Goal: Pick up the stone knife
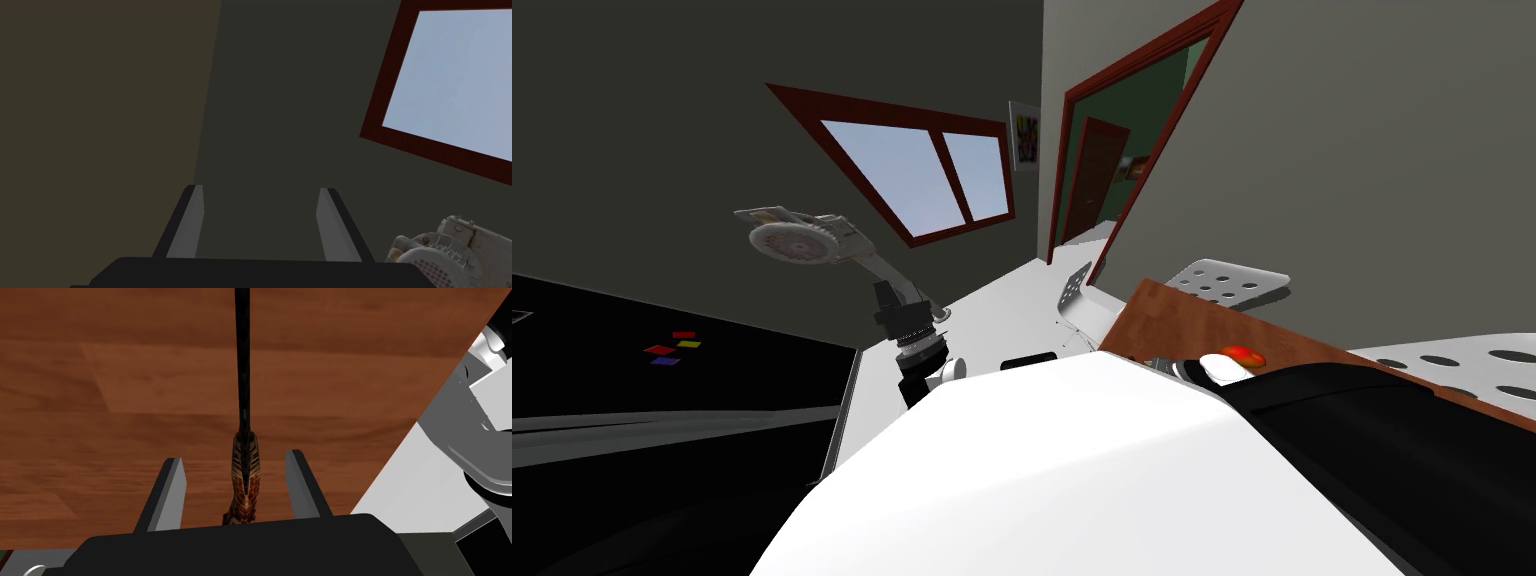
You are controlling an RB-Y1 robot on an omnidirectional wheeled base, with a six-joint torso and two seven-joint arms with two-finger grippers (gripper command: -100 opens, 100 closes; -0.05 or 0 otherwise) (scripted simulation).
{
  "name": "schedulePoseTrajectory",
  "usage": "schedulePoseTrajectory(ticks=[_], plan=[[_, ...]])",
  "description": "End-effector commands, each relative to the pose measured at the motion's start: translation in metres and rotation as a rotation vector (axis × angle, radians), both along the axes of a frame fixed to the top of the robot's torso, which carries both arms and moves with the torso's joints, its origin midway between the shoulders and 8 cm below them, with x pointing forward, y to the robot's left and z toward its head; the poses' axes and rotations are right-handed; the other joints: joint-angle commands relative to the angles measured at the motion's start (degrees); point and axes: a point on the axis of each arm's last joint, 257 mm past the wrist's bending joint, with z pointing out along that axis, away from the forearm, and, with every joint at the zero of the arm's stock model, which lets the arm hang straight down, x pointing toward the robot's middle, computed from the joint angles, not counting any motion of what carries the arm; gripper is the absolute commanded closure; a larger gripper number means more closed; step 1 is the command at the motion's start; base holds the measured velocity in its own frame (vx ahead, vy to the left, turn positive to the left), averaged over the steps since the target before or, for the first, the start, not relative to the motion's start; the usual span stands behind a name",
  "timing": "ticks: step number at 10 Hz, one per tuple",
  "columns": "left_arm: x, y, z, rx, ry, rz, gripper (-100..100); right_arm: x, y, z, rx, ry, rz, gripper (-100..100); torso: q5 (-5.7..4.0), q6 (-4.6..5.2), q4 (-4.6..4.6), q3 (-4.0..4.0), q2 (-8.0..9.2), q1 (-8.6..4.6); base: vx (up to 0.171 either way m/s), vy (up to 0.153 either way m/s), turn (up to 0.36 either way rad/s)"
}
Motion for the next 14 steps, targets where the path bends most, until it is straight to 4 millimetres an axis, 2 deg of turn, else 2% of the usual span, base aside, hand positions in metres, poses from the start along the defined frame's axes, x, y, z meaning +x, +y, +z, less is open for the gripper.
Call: schedulePoseTrajectory(ticks=[1,4,5,6,7,8,9,10,12,13,14], plan=[[0.000,0.000,0.000,0.000,0.000,0.000,0,0.000,0.000,0.000,0.000,0.000,0.000,100,0.00,0.00,0.00,0.00,0.00,0.00,0.000,0.000,0.000],[0.000,0.000,0.000,0.000,0.000,0.000,0,-0.001,0.001,0.000,0.002,0.001,-0.001,100,-0.06,-0.03,0.01,-0.01,-0.03,-0.15,0.000,0.000,0.000],[0.000,0.000,0.000,0.000,0.000,0.000,0,-0.001,0.001,0.000,0.002,0.001,-0.001,0,-0.06,-0.04,0.01,-0.01,-0.03,-0.15,0.000,0.000,0.000],[0.000,0.000,0.000,0.000,0.000,0.000,0,-0.012,-0.004,0.002,-0.013,0.007,0.011,100,-0.06,-0.04,0.01,-0.01,-0.03,-0.16,0.013,0.000,0.090],[0.000,0.000,0.000,0.000,0.000,0.000,0,-0.009,-0.002,0.002,-0.005,-0.005,0.002,100,-0.04,-0.05,0.00,-0.03,-0.06,-0.16,0.015,-0.004,0.050],[0.000,0.000,0.000,0.000,0.000,0.000,0,-0.025,-0.007,0.003,-0.024,0.015,0.019,100,-0.05,-0.07,0.01,-0.04,-0.09,-0.16,0.020,0.002,0.120],[0.000,0.000,0.000,0.000,0.000,0.000,0,-0.019,-0.004,0.005,-0.008,-0.009,0.001,100,-0.04,-0.08,0.00,-0.05,-0.10,-0.17,0.014,-0.004,0.041],[0.000,0.000,0.000,0.000,0.000,0.000,0,-0.037,-0.008,0.005,-0.028,0.015,0.020,100,-0.04,-0.08,0.01,-0.04,-0.09,-0.15,0.017,-0.002,0.090],[0.000,0.000,0.000,0.000,0.000,0.000,0,-0.027,-0.004,0.007,-0.005,-0.020,-0.009,100,-0.04,-0.09,0.02,-0.03,-0.07,-0.14,0.006,-0.001,0.017],[0.000,0.000,0.000,0.000,0.000,0.000,0,-0.044,-0.007,0.008,-0.021,0.003,0.004,100,-0.03,-0.09,0.02,-0.02,-0.06,-0.12,0.012,0.005,0.097],[0.000,0.000,0.000,0.000,0.000,0.000,0,-0.039,-0.005,0.009,-0.008,-0.018,-0.013,100,-0.04,-0.08,0.01,-0.03,-0.06,-0.12,0.011,0.000,0.050]])
